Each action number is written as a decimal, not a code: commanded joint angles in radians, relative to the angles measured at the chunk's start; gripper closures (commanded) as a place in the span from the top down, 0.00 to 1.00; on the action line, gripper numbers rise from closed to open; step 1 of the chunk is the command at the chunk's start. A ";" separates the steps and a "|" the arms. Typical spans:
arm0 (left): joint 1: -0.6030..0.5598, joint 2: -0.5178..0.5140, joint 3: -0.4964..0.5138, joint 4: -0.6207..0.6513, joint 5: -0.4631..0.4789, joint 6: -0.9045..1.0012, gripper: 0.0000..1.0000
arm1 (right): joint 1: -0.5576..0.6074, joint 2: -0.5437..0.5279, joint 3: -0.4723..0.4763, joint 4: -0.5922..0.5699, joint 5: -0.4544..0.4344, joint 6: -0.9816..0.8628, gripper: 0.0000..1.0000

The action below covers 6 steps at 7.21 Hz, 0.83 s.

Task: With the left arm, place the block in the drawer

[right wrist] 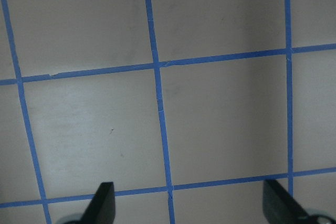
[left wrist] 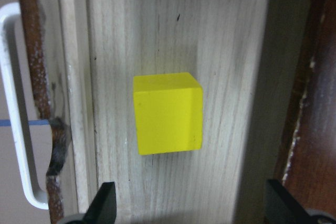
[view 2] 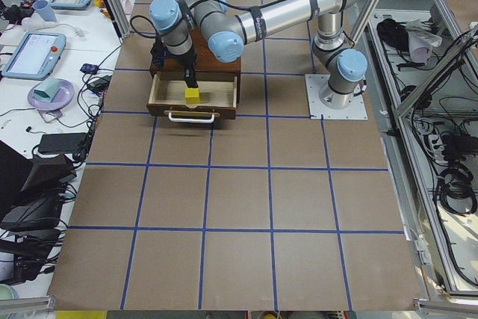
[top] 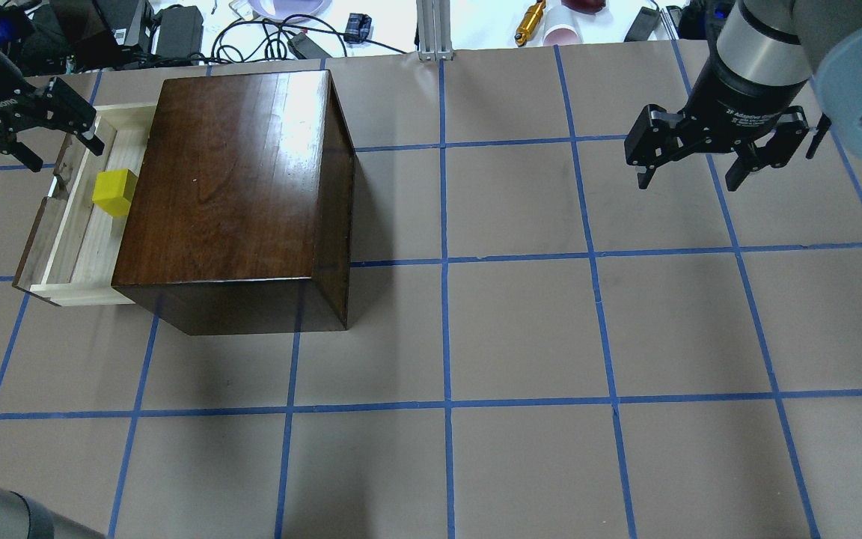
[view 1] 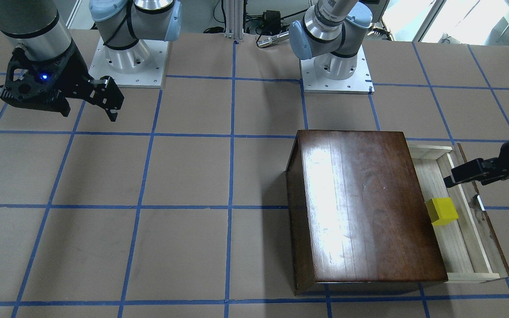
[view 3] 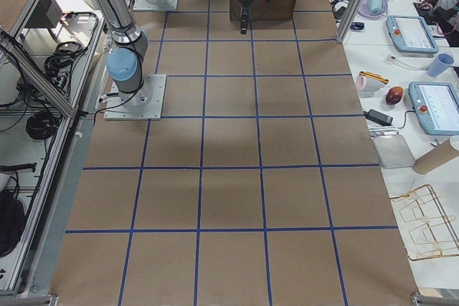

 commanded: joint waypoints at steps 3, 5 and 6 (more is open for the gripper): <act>-0.216 0.114 -0.013 -0.014 0.052 -0.172 1.00 | 0.000 0.000 0.000 0.000 0.000 0.000 1.00; -0.311 0.156 -0.065 -0.019 0.065 -0.393 1.00 | 0.000 0.000 0.000 0.000 0.002 0.000 1.00; -0.321 0.176 -0.091 -0.019 0.059 -0.485 1.00 | 0.000 0.000 0.000 0.000 0.002 0.000 1.00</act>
